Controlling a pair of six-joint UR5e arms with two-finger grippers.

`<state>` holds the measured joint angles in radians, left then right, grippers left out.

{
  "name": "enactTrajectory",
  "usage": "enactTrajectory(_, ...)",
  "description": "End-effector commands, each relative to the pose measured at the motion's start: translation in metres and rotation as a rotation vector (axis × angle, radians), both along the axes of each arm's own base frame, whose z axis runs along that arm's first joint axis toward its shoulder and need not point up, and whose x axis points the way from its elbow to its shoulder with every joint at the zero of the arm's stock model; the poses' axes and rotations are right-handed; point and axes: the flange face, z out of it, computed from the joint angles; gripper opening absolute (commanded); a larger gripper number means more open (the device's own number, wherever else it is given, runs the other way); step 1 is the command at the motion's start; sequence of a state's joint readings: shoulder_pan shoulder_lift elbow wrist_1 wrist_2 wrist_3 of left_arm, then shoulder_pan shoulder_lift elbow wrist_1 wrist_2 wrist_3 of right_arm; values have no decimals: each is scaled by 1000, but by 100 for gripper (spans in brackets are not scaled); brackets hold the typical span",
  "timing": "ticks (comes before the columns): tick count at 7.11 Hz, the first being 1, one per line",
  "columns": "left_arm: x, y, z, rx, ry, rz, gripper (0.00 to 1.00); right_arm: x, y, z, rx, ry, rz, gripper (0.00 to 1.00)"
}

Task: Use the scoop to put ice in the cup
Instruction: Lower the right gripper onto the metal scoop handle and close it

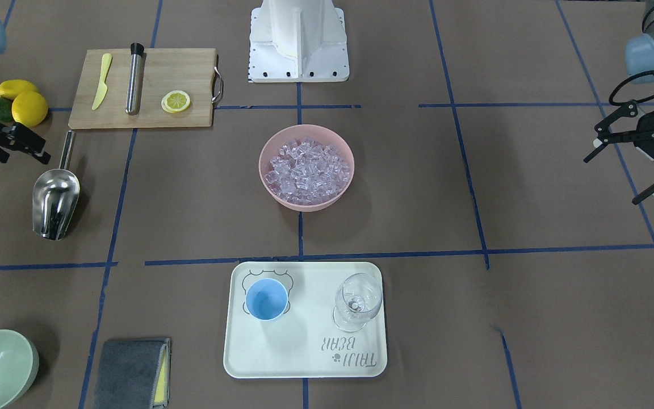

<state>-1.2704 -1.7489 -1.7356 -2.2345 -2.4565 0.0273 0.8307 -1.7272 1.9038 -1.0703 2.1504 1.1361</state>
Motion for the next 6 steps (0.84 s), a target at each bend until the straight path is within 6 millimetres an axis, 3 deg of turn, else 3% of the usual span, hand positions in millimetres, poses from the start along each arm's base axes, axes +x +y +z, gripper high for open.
enactTrajectory(1,6,1,-1,2,1,10,100,-15,14,12,-21,31,-22,100)
enactTrajectory(4,6,2,-3,6,1,11,100,-31,20,26,-41,55,-56,100)
enactTrajectory(5,6,2,-3,7,2,11,100,-32,20,27,-44,57,-58,93)
enactTrajectory(6,5,3,-4,9,2,11,100,-32,19,30,-49,61,-57,75)
